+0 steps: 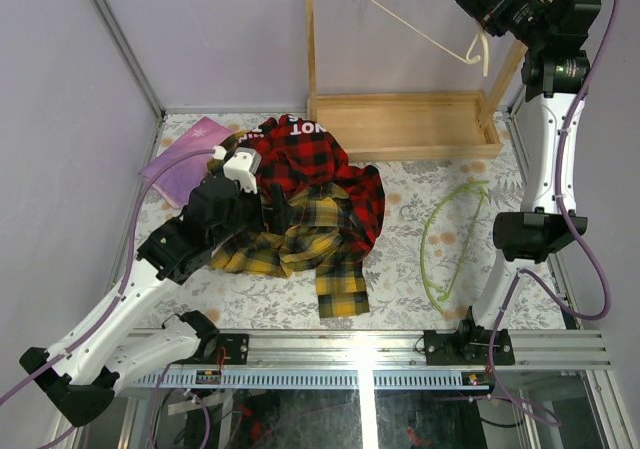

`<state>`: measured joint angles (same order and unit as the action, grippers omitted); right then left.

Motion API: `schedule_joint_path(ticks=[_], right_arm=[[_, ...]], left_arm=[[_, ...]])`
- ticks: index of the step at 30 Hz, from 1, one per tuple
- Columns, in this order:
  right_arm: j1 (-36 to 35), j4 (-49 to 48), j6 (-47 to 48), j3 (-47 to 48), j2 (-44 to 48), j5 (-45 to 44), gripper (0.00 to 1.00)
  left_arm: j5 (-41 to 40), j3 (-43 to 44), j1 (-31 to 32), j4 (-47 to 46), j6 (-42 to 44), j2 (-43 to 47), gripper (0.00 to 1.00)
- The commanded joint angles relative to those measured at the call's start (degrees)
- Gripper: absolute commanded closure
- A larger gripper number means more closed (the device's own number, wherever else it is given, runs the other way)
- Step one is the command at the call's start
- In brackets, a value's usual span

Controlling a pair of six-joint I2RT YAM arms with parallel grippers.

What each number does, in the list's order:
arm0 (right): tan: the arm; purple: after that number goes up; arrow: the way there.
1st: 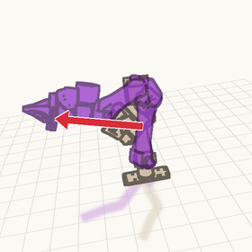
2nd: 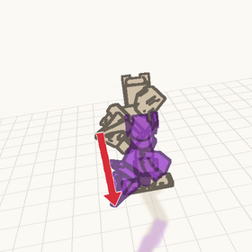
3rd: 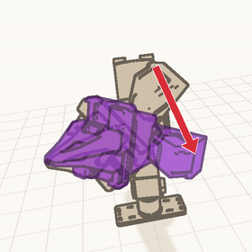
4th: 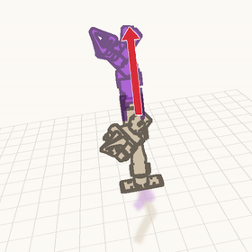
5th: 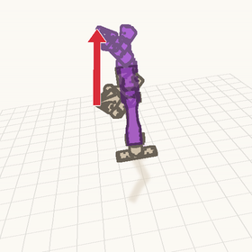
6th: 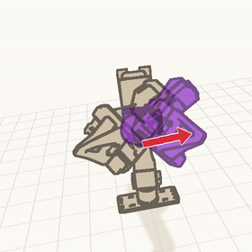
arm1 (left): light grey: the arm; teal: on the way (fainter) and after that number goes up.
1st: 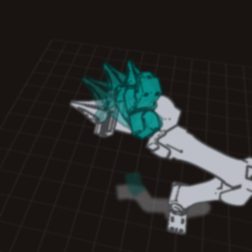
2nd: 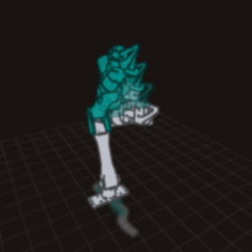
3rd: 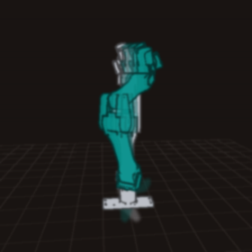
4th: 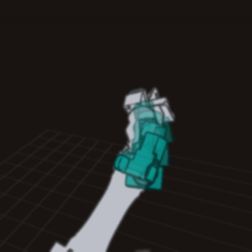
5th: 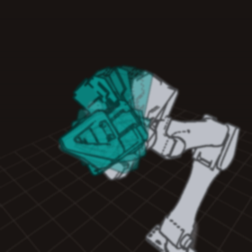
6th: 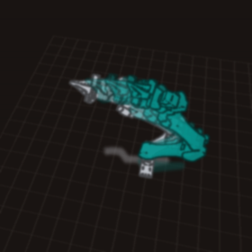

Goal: Place the shirt on the hanger
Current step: Place the hanger on the clothesline.

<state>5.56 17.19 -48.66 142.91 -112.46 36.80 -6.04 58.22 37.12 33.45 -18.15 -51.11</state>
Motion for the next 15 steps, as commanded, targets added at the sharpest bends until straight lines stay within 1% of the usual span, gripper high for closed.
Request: schedule_joint_path(ticks=[1, 6, 8, 15], right_arm=[[1.04, -6.48, -3.16, 3.2, 0.26, 2.19, 1.0], [2.12, -6.88, -6.03, 3.83, -2.36, 1.81, 1.0], [2.26, -5.84, -6.07, 5.22, -3.93, 1.75, 1.0], [2.74, -5.57, -7.01, 4.97, -6.17, 0.77, 0.99]], left_arm=[[-0.75, -0.21, -0.2, -0.23, -0.74, 0.39, 0.0], [-0.83, 0.03, -0.17, 0.2, -1.04, 0.18, 0.0], [-0.89, 0.22, -0.21, 0.21, -1.33, 0.22, 0.0], [-0.98, 0.04, -0.21, 0.21, -2.31, 0.85, 0.0]])
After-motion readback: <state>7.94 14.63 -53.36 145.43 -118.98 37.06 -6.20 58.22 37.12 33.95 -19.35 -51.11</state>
